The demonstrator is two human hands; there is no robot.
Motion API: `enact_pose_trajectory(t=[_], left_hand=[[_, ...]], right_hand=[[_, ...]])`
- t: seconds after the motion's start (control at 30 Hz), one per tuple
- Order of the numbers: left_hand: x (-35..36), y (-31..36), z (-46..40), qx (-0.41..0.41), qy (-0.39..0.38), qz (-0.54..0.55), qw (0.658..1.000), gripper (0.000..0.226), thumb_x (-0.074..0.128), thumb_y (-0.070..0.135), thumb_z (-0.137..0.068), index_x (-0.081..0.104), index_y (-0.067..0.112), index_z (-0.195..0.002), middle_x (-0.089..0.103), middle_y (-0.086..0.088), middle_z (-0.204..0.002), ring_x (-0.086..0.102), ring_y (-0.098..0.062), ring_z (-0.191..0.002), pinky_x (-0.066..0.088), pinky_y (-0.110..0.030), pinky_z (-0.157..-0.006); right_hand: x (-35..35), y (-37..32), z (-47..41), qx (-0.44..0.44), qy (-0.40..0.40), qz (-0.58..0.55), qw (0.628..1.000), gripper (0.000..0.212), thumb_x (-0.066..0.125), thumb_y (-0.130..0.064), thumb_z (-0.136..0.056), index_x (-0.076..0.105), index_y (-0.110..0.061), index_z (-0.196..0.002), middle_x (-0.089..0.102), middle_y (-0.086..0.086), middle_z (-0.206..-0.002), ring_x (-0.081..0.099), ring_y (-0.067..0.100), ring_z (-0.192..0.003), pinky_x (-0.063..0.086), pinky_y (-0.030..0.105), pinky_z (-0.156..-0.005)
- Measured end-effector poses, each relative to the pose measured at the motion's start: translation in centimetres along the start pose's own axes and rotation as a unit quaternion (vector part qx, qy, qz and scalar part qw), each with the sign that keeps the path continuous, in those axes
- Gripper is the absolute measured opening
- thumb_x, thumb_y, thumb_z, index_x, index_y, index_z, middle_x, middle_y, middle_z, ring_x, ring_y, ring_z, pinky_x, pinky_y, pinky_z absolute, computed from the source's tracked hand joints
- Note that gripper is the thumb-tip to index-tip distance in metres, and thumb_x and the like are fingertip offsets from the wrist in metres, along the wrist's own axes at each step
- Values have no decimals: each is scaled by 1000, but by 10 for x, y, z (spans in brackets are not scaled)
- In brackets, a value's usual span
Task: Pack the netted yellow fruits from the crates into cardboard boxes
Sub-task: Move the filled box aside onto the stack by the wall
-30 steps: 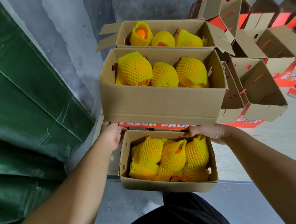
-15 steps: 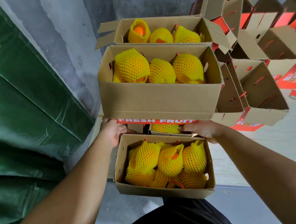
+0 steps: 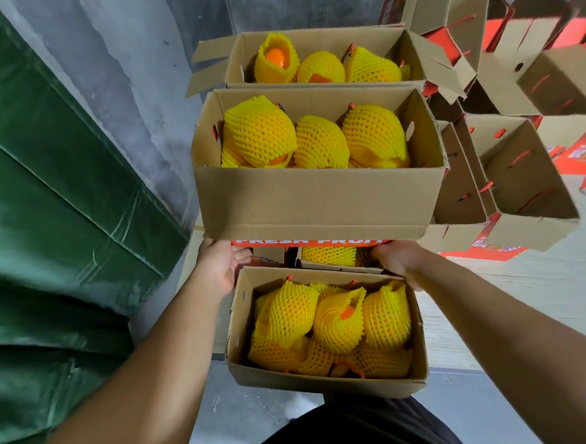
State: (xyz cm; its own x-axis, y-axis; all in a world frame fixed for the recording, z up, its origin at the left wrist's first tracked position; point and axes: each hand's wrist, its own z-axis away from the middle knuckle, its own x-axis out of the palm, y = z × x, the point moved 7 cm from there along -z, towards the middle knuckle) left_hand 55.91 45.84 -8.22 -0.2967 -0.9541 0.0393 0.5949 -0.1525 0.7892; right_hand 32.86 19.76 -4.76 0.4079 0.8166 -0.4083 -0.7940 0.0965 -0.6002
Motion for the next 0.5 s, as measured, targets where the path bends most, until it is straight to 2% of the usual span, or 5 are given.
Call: enact_pose_trajectory(t=[0.1, 0.17, 0.3, 0.37, 0.5], left_hand=[[0, -2, -2, -4, -1, 6, 1000, 37, 42, 15, -111, 49, 5, -146, 72, -18, -120, 73, -31, -106, 58, -46, -96], [0, -2, -3, -2, 0, 2, 1000, 37, 43, 15, -111, 49, 4, -146, 72, -18, -121, 73, -31, -106, 58, -44, -93], [2, -1, -7, -12, 4, 17, 1000, 46, 43, 11, -110, 37, 5, -155, 69, -21, -128, 71, -31, -112, 56, -46, -97], [4, 0, -11, -21, 11, 35, 999, 50, 41, 9, -110, 29, 6, -159, 64, -24, -135, 68, -33, -120, 52, -49, -105], [8, 1, -17, -36, 17, 63, 997, 53, 39, 7, -110, 24, 7, -161, 56, -27, -143, 62, -37, -128, 46, -53, -111]], right_hand=[[-3, -4, -6, 4, 23, -10, 1000, 14, 46, -14, -104, 60, -18, -103, 64, 12, -104, 63, 31, -103, 56, 37, -77], [-2, -6, -10, 22, 17, -23, 999, 19, 45, -14, -104, 61, -15, -114, 66, 15, -114, 66, 33, -106, 59, 37, -75], [-2, -13, -15, 27, -1, -27, 999, 25, 44, -12, -104, 60, -12, -124, 68, 15, -116, 74, 38, -91, 64, 48, -75], [-4, -18, -18, 20, -2, -16, 1000, 27, 44, -10, -104, 59, -10, -126, 67, 16, -115, 75, 41, -84, 64, 52, -75], [-8, -25, -22, 18, 8, 7, 1000, 27, 42, -9, -103, 59, -4, -123, 65, 14, -93, 74, 39, -67, 64, 41, -57]])
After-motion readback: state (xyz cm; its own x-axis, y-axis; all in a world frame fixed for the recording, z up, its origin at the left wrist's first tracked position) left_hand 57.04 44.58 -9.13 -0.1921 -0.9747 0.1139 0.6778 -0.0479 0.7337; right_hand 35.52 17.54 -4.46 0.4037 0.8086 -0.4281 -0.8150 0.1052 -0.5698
